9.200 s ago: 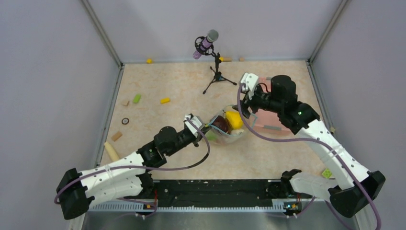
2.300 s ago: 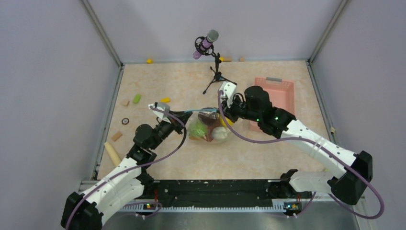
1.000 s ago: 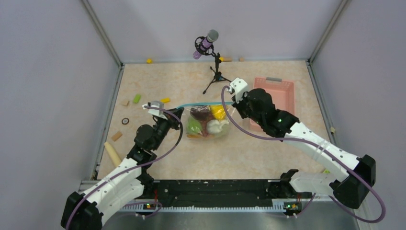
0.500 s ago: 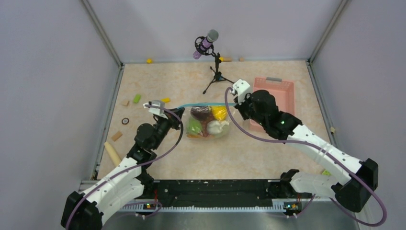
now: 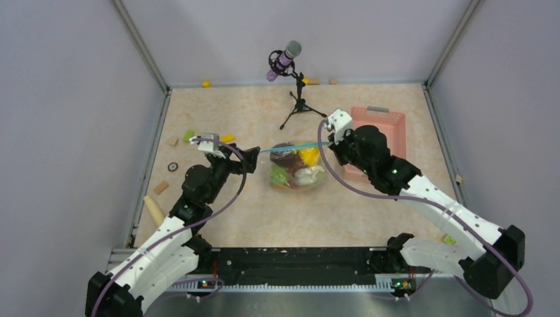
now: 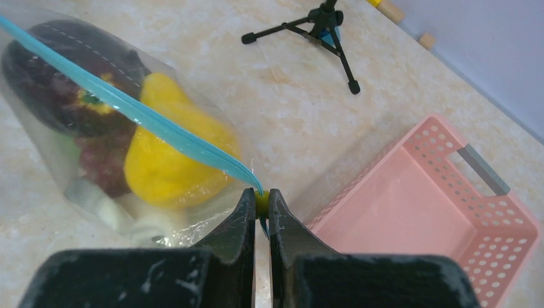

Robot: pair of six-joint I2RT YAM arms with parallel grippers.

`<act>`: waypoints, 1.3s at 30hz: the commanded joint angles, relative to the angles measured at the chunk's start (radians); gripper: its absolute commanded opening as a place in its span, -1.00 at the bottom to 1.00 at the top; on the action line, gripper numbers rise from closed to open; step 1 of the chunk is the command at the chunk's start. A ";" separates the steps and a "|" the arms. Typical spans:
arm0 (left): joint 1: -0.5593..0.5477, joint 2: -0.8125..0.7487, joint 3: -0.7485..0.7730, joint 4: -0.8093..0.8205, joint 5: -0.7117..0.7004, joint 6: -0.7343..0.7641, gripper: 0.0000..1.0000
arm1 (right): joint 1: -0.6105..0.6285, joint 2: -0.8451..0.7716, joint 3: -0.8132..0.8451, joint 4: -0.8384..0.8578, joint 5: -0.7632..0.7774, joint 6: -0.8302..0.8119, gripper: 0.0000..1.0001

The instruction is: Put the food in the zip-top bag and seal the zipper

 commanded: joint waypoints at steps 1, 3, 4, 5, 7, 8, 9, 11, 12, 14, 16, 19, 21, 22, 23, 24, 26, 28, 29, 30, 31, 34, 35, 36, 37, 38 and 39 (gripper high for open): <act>0.004 -0.039 0.045 -0.008 -0.047 -0.027 0.97 | -0.015 0.106 0.077 0.044 0.103 0.051 -1.00; 0.004 -0.041 0.049 -0.021 -0.082 -0.032 0.97 | -0.033 0.169 0.114 0.048 0.156 0.061 -1.00; 0.005 -0.039 0.052 -0.029 -0.102 -0.031 0.97 | -0.049 0.207 0.136 0.051 0.186 0.066 -1.00; 0.004 -0.034 0.054 -0.038 -0.130 -0.030 0.97 | -0.065 0.241 0.162 0.046 0.213 0.078 -1.00; 0.004 -0.022 0.066 -0.066 -0.194 -0.029 0.97 | -0.097 0.314 0.215 0.042 0.246 0.101 -1.00; 0.004 -0.015 0.075 -0.084 -0.221 -0.029 0.97 | -0.110 0.347 0.232 0.047 0.258 0.101 -1.00; 0.005 -0.008 0.086 -0.102 -0.241 -0.028 0.97 | -0.119 0.375 0.243 0.063 0.270 0.093 -0.98; 0.004 0.006 0.103 -0.127 -0.264 -0.024 0.97 | -0.143 0.428 0.263 0.093 0.276 0.082 -0.88; 0.004 0.011 0.107 -0.133 -0.272 -0.021 0.97 | -0.154 0.452 0.276 0.099 0.275 0.082 -0.86; 0.004 0.019 0.105 -0.132 -0.287 -0.016 0.97 | -0.170 0.498 0.304 0.104 0.271 0.084 -0.82; 0.005 0.026 0.101 -0.123 -0.301 -0.004 0.97 | -0.179 0.528 0.319 0.124 0.269 0.080 -0.73; 0.004 0.035 0.104 -0.118 -0.337 0.006 0.97 | -0.184 0.545 0.326 0.161 0.261 0.070 -0.07; 0.003 0.042 0.105 -0.110 -0.350 0.011 0.97 | -0.185 0.544 0.332 0.171 0.268 0.069 0.17; 0.004 0.046 0.108 -0.106 -0.351 0.013 0.97 | -0.185 0.539 0.332 0.179 0.274 0.070 0.32; 0.004 0.048 0.108 -0.103 -0.350 0.016 0.97 | -0.186 0.531 0.329 0.193 0.279 0.074 0.41; 0.004 0.051 0.109 -0.103 -0.351 0.015 0.97 | -0.186 0.519 0.323 0.208 0.291 0.089 0.62; 0.004 0.052 0.109 -0.102 -0.357 0.014 0.97 | -0.191 0.485 0.299 0.242 0.317 0.137 0.97; 0.003 0.051 0.110 -0.107 -0.370 0.009 0.97 | -0.205 0.443 0.269 0.252 0.318 0.183 0.97; 0.003 0.049 0.111 -0.109 -0.377 0.008 0.97 | -0.214 0.420 0.252 0.278 0.318 0.212 0.97; 0.004 0.049 0.113 -0.114 -0.385 0.003 0.97 | -0.233 0.400 0.235 0.281 0.320 0.249 0.97; 0.004 0.049 0.119 -0.125 -0.399 -0.002 0.97 | -0.255 0.377 0.220 0.273 0.321 0.287 0.97; 0.004 0.057 0.147 -0.173 -0.450 -0.034 0.97 | -0.351 0.308 0.178 0.217 0.288 0.406 0.97; 0.004 0.063 0.161 -0.205 -0.476 -0.053 0.97 | -0.390 0.283 0.159 0.200 0.274 0.450 0.97; 0.003 0.071 0.181 -0.238 -0.506 -0.073 0.97 | -0.434 0.245 0.135 0.188 0.267 0.487 0.97; 0.005 0.085 0.212 -0.283 -0.538 -0.109 0.97 | -0.475 0.216 0.102 0.172 0.274 0.519 0.97; 0.005 0.098 0.240 -0.333 -0.575 -0.138 0.97 | -0.507 0.189 0.077 0.155 0.315 0.545 0.97; 0.004 0.115 0.271 -0.425 -0.610 -0.169 0.97 | -0.526 0.161 0.054 0.138 0.381 0.561 0.97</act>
